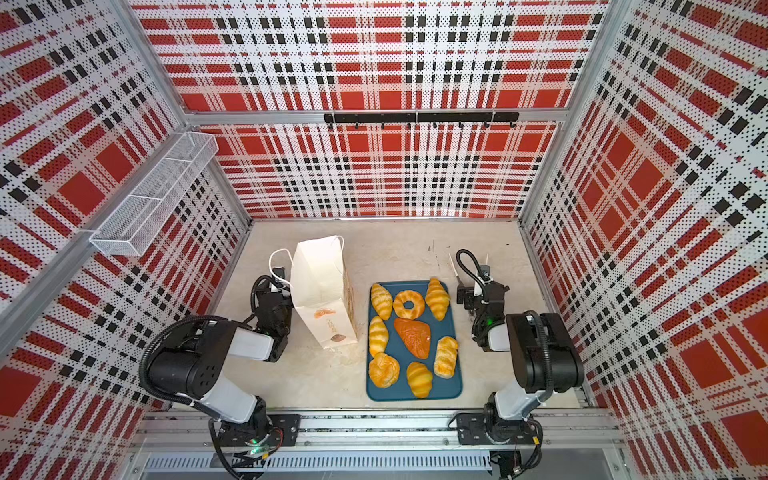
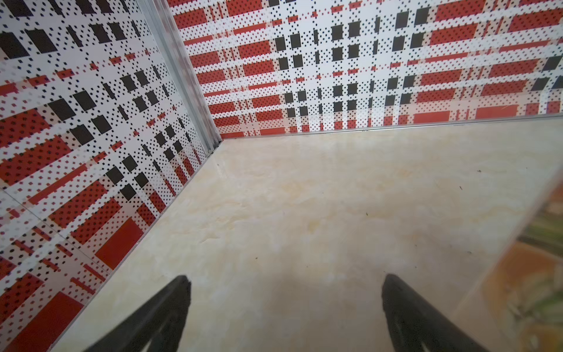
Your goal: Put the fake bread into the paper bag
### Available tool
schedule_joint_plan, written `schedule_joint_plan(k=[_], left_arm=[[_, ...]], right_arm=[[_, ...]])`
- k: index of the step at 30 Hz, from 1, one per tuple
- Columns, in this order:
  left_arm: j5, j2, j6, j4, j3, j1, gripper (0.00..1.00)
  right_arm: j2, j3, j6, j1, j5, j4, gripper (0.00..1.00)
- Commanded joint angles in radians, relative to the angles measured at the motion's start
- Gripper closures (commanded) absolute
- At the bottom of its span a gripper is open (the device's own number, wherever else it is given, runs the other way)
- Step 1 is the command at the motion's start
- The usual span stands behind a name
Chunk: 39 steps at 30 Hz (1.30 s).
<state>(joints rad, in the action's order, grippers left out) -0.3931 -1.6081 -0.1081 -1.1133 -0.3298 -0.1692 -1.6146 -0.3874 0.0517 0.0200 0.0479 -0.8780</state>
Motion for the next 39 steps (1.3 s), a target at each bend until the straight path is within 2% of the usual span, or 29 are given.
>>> schedule_joint_plan(k=[1,10,15,22,23,26,28,29,32,35,39], left_arm=[[0.017,0.017,0.017,0.027,-0.011,0.006,0.01],[0.038,0.02,0.025,0.058,-0.026,0.019,0.01],[0.148,0.033,0.08,0.144,-0.055,0.088,0.0],[0.163,0.036,0.088,0.137,-0.05,0.096,0.01],[0.128,0.046,0.094,0.131,-0.049,0.095,0.01],[0.051,0.206,0.134,0.288,-0.053,0.102,0.01],[-0.033,0.339,0.187,0.43,-0.075,0.103,0.0],[-0.046,0.41,0.218,0.518,-0.098,0.106,0.01],[-0.038,0.564,0.277,0.71,-0.166,0.095,0.01],[-0.037,0.69,0.338,0.897,-0.23,0.077,0.01],[-0.026,0.852,0.367,1.108,-0.298,0.031,0.01]], right_arm=[[0.025,-0.017,-0.004,-0.004,-0.008,-0.041,0.0],[0.024,-0.017,-0.005,-0.004,-0.009,-0.041,0.0],[0.024,-0.015,-0.004,-0.005,-0.009,-0.043,0.0],[0.027,-0.012,-0.004,-0.005,-0.01,-0.048,0.0],[0.03,-0.011,-0.004,-0.004,-0.008,-0.051,0.0],[0.121,-0.005,-0.027,-0.004,0.043,0.015,0.0],[0.21,-0.035,-0.056,-0.005,0.079,0.175,0.0],[0.262,-0.062,-0.06,-0.006,0.06,0.285,0.0],[0.393,-0.12,-0.093,-0.005,0.021,0.515,0.0],[0.505,-0.15,-0.145,-0.006,0.002,0.664,0.0],[0.614,-0.171,-0.227,-0.004,-0.088,0.829,0.0]])
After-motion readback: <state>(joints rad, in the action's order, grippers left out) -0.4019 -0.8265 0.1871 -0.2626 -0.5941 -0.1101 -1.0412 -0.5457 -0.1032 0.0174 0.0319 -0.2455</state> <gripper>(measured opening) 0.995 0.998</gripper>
